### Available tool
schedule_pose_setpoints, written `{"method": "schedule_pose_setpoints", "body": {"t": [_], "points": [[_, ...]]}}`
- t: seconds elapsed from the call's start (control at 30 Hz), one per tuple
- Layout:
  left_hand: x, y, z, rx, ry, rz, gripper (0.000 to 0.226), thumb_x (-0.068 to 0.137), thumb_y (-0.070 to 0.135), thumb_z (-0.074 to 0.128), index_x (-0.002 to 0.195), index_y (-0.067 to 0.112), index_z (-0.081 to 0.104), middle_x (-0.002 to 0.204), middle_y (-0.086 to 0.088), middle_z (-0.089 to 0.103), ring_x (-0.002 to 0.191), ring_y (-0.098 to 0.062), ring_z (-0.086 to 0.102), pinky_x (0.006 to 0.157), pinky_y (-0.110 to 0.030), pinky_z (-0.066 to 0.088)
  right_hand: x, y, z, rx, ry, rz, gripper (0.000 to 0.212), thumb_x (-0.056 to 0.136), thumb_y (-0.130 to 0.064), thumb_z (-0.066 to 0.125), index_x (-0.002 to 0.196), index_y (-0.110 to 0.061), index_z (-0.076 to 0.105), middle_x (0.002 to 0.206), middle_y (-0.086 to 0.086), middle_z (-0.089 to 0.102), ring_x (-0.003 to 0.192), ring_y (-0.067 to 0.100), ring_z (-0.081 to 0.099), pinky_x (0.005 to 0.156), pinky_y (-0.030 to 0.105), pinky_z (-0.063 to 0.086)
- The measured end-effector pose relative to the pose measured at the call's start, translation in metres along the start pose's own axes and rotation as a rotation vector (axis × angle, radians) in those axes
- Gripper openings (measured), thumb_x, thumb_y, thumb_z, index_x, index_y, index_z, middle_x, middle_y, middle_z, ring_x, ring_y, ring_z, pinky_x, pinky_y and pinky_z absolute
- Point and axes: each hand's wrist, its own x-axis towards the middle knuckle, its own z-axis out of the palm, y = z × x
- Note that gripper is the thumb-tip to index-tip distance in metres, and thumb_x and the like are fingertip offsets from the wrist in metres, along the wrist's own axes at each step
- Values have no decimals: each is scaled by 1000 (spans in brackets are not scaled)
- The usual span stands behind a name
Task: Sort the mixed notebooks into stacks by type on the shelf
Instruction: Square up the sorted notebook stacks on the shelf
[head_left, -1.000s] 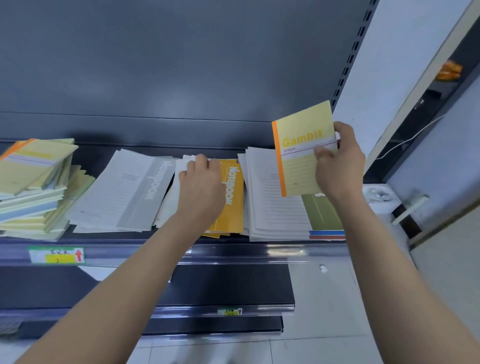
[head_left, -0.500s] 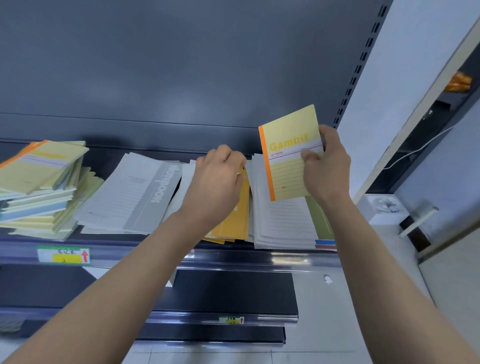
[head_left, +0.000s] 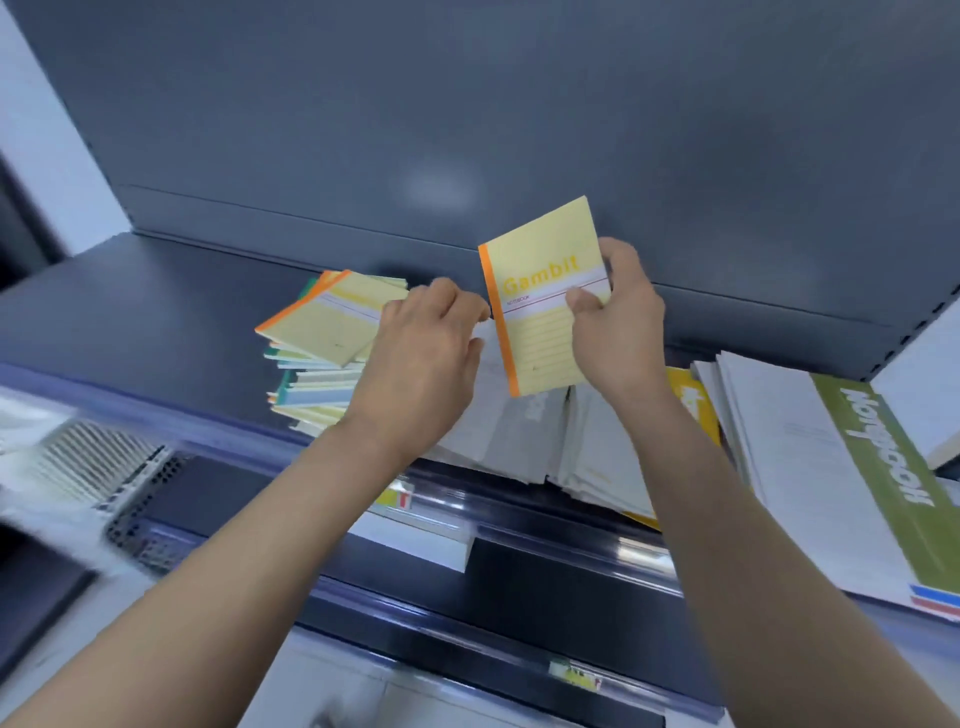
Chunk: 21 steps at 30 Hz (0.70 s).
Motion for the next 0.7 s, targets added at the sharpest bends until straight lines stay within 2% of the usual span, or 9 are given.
{"method": "schedule_pose_setpoints", "body": {"t": [0.17,0.27,0.37,0.53,0.7], "points": [[-7,-94,-33,52,3,-48,19,76,7,57,94,6,64,88,-13,59,79,-35,57,70,-35,35,-1,-52,91,35,-25,13,35,92,-3,46,124,-19,46,100,-7,55,95,14,52,80,30,43],[-8,-144,-43,49,-19,-48,22,79,7,57,99,7,64,91,-12,58,81,-34,55,70,-33,32,-1,-73,135,26,-20,49,34,92,-3,46,123,-18,47,98,-7,54,93,15,51,77,27,40],[-8,-180,-44,53,-64,-24,21,78,7,57,98,5,64,90,-13,59,79,-35,55,69,-35,35,-1,-84,165,15,-17,132,31,92,-5,46,121,-16,48,97,-6,55,91,16,51,73,26,38],[-8,-211,-37,14,-118,-12,22,82,3,62,104,3,64,96,-15,59,87,-36,55,74,-39,36,-2,-90,183,-4,-33,275,24,91,-8,49,115,-9,50,94,-7,51,89,14,50,71,25,37],[-4,-220,-33,19,-103,13,21,84,4,62,105,3,63,97,-14,58,88,-35,54,75,-39,37,3,-95,186,-70,-42,239,23,92,-7,47,116,-7,47,96,-4,50,84,14,47,53,23,32]]}}
